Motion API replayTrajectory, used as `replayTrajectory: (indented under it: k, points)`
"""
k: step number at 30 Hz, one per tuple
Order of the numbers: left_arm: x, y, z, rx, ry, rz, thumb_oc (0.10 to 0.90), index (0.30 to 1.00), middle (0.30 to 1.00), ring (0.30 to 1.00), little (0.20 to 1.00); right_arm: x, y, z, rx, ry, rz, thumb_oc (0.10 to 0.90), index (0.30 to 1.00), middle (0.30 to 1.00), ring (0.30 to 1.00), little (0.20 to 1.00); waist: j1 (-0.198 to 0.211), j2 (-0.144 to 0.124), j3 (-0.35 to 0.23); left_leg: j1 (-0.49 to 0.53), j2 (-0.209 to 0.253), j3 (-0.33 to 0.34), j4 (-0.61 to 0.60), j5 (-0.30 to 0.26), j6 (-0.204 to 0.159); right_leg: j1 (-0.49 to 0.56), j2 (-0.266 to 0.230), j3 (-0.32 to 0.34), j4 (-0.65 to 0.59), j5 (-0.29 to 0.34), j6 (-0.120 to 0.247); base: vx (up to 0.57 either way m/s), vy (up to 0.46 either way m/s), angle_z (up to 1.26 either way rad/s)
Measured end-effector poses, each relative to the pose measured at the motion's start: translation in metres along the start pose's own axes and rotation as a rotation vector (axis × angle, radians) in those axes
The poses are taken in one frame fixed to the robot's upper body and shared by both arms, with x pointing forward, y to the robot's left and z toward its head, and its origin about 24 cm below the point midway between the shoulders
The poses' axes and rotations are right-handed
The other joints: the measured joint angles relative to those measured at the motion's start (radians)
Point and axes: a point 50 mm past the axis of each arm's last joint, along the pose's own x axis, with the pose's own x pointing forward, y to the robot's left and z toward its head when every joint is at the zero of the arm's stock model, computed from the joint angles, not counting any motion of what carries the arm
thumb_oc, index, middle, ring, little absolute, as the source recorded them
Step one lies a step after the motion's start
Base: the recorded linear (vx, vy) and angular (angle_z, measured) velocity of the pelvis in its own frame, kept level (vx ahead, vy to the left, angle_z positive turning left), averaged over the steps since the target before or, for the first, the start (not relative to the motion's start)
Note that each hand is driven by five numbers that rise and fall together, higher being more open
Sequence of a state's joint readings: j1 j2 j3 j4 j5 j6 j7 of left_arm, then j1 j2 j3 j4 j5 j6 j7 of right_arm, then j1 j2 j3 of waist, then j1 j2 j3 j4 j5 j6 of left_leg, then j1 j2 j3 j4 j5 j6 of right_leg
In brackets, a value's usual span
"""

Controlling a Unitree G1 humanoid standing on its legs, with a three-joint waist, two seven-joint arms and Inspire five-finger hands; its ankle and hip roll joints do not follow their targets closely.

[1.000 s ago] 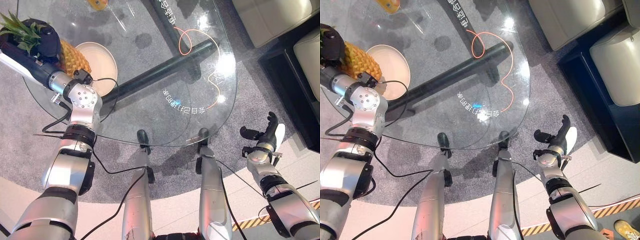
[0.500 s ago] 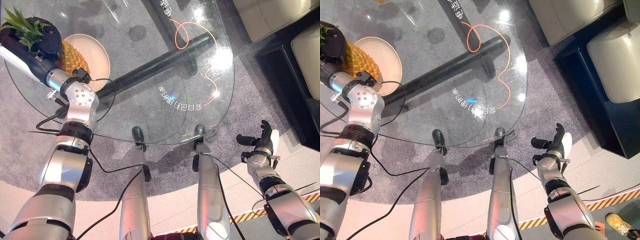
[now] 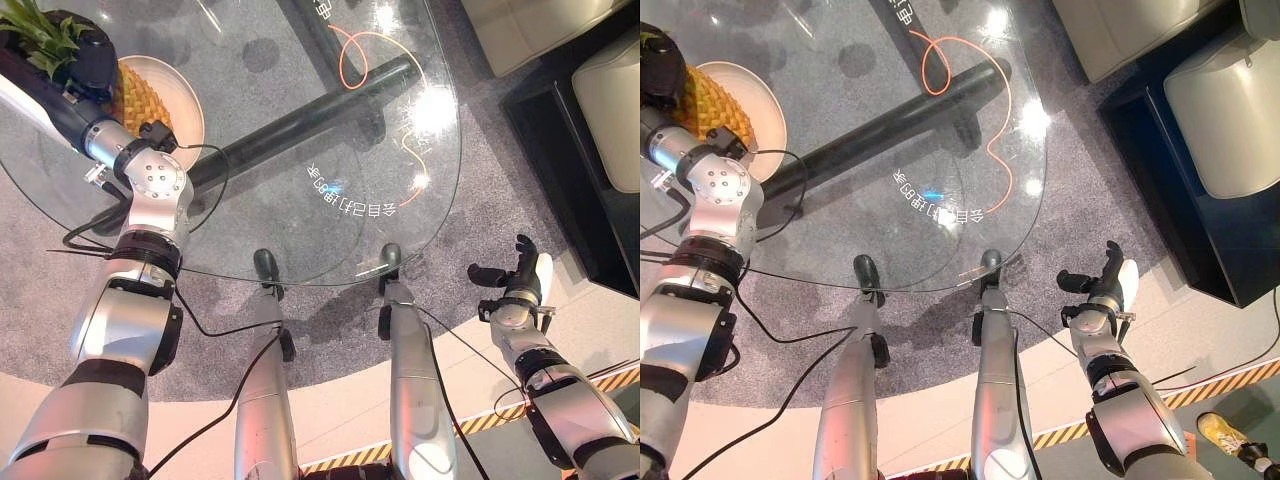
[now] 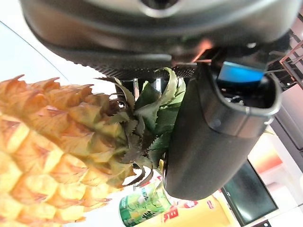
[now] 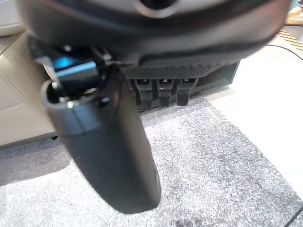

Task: Pick up the fruit to the plate

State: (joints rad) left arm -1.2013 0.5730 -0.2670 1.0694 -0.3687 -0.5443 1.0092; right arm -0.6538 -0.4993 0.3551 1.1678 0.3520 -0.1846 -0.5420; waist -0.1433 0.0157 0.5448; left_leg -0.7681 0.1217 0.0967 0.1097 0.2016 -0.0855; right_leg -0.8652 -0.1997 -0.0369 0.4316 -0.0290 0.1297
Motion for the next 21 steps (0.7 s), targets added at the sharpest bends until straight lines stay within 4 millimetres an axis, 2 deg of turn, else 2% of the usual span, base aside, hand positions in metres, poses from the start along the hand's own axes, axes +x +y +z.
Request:
replayTrajectory:
  k: [5,8,15,17,18,19,21]
  points:
    - [0.008,-0.004,0.012,0.008,-0.059,-0.015,0.1,0.3,0.3,0.3,0.2,-0.002,0.005,0.003,0.011,-0.008,0.013,0.8,0.9,0.9,0.9,0.9,-0.004,-0.013,0.0,-0.037,0.004,-0.006,0.02,-0.004,-0.002,-0.027,0.004,-0.002,0.003,0.002,-0.002,0.0,0.0,0.0]
    - [0.009,-0.005,0.013,0.006,-0.061,-0.014,0.1,0.3,0.3,0.3,0.2,-0.005,0.011,0.003,0.021,-0.007,0.03,0.8,0.9,0.9,0.9,0.9,-0.01,-0.028,0.0,-0.04,0.004,-0.007,0.02,-0.004,-0.003,-0.029,0.005,-0.003,0.003,0.002,-0.002,0.0,0.0,0.0]
    - [0.01,-0.004,0.013,0.011,-0.061,-0.011,0.122,0.319,0.319,0.319,0.222,-0.005,0.012,0.004,0.023,-0.009,0.032,0.8,0.9,0.9,0.9,0.9,-0.017,-0.036,0.0,-0.062,0.007,-0.018,0.037,-0.007,-0.004,-0.036,0.007,-0.009,0.003,0.003,-0.005,0.0,0.001,0.0]
    - [0.01,-0.005,0.014,0.014,-0.067,-0.013,0.202,0.387,0.387,0.387,0.302,-0.005,0.012,0.004,0.023,-0.01,0.032,0.8,0.9,0.9,0.9,0.9,-0.018,-0.037,-0.001,-0.078,0.008,-0.021,0.051,-0.011,-0.005,-0.045,0.009,-0.01,0.004,0.004,-0.005,0.0,0.0,0.0]
    - [0.011,-0.005,0.016,0.01,-0.077,-0.014,0.3,0.472,0.472,0.472,0.4,-0.005,0.012,0.004,0.023,-0.009,0.032,0.8,0.9,0.9,0.9,0.9,-0.018,-0.037,-0.001,-0.085,0.009,-0.022,0.054,-0.011,-0.005,-0.05,0.01,-0.01,0.004,0.004,-0.006,0.0,0.0,0.0]
    - [0.013,-0.006,0.018,0.005,-0.081,-0.012,0.353,0.516,0.516,0.516,0.453,-0.005,0.012,0.003,0.022,-0.009,0.032,0.8,0.9,0.9,0.9,0.9,-0.019,-0.037,-0.001,-0.089,0.009,-0.023,0.055,-0.011,-0.005,-0.053,0.01,-0.01,0.004,0.005,-0.006,0.0,0.0,0.0]
    - [0.013,-0.007,0.02,0.001,-0.084,-0.012,0.366,0.528,0.528,0.528,0.466,-0.005,0.013,0.003,0.022,-0.01,0.034,0.8,0.9,0.9,0.9,0.9,-0.019,-0.039,0.0,-0.091,0.009,-0.023,0.055,-0.011,-0.005,-0.055,0.01,-0.01,0.004,0.005,-0.006,0.0,0.0,0.0]
